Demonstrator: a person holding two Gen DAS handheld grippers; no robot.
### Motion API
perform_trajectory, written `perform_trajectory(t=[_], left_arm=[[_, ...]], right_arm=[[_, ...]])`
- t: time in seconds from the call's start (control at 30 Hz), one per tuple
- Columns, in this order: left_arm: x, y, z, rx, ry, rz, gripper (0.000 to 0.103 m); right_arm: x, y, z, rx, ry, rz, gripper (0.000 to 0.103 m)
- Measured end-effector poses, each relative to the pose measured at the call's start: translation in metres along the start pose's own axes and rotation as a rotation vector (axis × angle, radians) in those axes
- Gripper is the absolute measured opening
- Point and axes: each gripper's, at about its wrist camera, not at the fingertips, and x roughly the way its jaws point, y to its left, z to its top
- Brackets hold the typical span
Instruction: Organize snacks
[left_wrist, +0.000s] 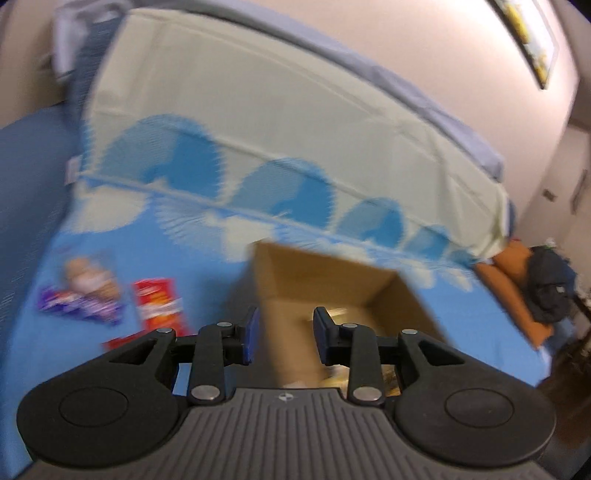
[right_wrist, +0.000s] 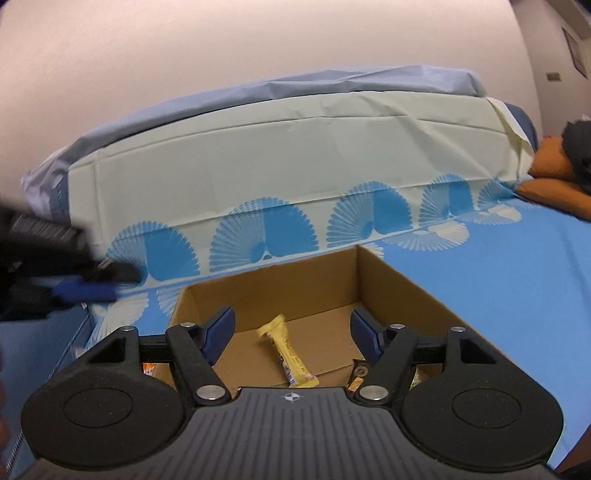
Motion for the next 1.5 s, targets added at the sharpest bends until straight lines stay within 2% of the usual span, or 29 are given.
perform_trajectory(t=[0.1,0.13,0.2,0.3,0.53,0.6,0.67,0.73,0.87,0.93,1.03,1.07,1.13,1.17,1.2,1.33,1.4,1.5], left_arm=[[-0.007,0.042,-0.022,0.007,0.033,0.054,0.035],[-0.006,0.056,-0.029,0.002,0.054,0.066,0.035],[0.0,0.078,-0.041,-0.002,0.111,0.097,0.034],[0.008,0.097,-0.051,-0.014,0.133,0.116,0.034],[0.025,0.131,-0.085,-0.052,0.025,0.135,0.034],[0.032,0.147,-0.09,-0.154,0.039,0.161,0.034],[0.027,0.154,-0.087,-0.203,-0.038,0.142,0.034],[0.029,0.157,-0.085,-0.218,-0.056,0.16,0.034],[0.036,0.159,-0.086,-0.235,-0.068,0.159,0.034],[0.036,0.162,-0.084,-0.248,-0.092,0.165,0.034],[0.033,0.171,-0.081,-0.292,-0.13,0.186,0.034],[0.033,0.175,-0.08,-0.307,-0.143,0.198,0.034],[0.037,0.183,-0.076,-0.344,-0.16,0.2,0.035],[0.041,0.187,-0.074,-0.365,-0.17,0.204,0.037],[0.043,0.19,-0.072,-0.371,-0.18,0.215,0.041],[0.058,0.195,-0.063,-0.385,-0.222,0.229,0.058],[0.067,0.198,-0.059,-0.394,-0.24,0.255,0.072],[0.079,0.206,-0.054,-0.413,-0.257,0.298,0.074]], right_arm=[[-0.002,0.008,-0.006,-0.035,0.005,0.021,0.068],[-0.003,0.011,-0.009,-0.044,0.007,0.036,0.064],[-0.007,0.018,-0.013,-0.06,0.016,0.072,0.045],[-0.013,0.028,-0.02,-0.081,0.023,0.112,0.033],[-0.034,0.058,-0.035,-0.19,-0.019,0.218,0.033],[-0.04,0.067,-0.04,-0.227,-0.018,0.26,0.033],[-0.044,0.077,-0.043,-0.272,-0.012,0.302,0.033],[-0.041,0.09,-0.038,-0.299,0.017,0.336,0.033],[-0.007,0.13,-0.015,-0.291,0.128,0.366,0.033],[0.026,0.152,-0.003,-0.269,0.219,0.367,0.033],[0.083,0.18,0.005,-0.244,0.319,0.315,0.036],[0.104,0.187,0.004,-0.252,0.354,0.298,0.039],[0.144,0.197,-0.002,-0.262,0.427,0.251,0.053],[0.161,0.199,-0.008,-0.265,0.468,0.226,0.064],[0.177,0.2,-0.014,-0.266,0.512,0.209,0.068],[0.219,0.206,-0.041,-0.336,0.6,0.154,0.073],[0.231,0.207,-0.052,-0.378,0.627,0.137,0.075],[0.248,0.21,-0.061,-0.407,0.64,0.134,0.075]])
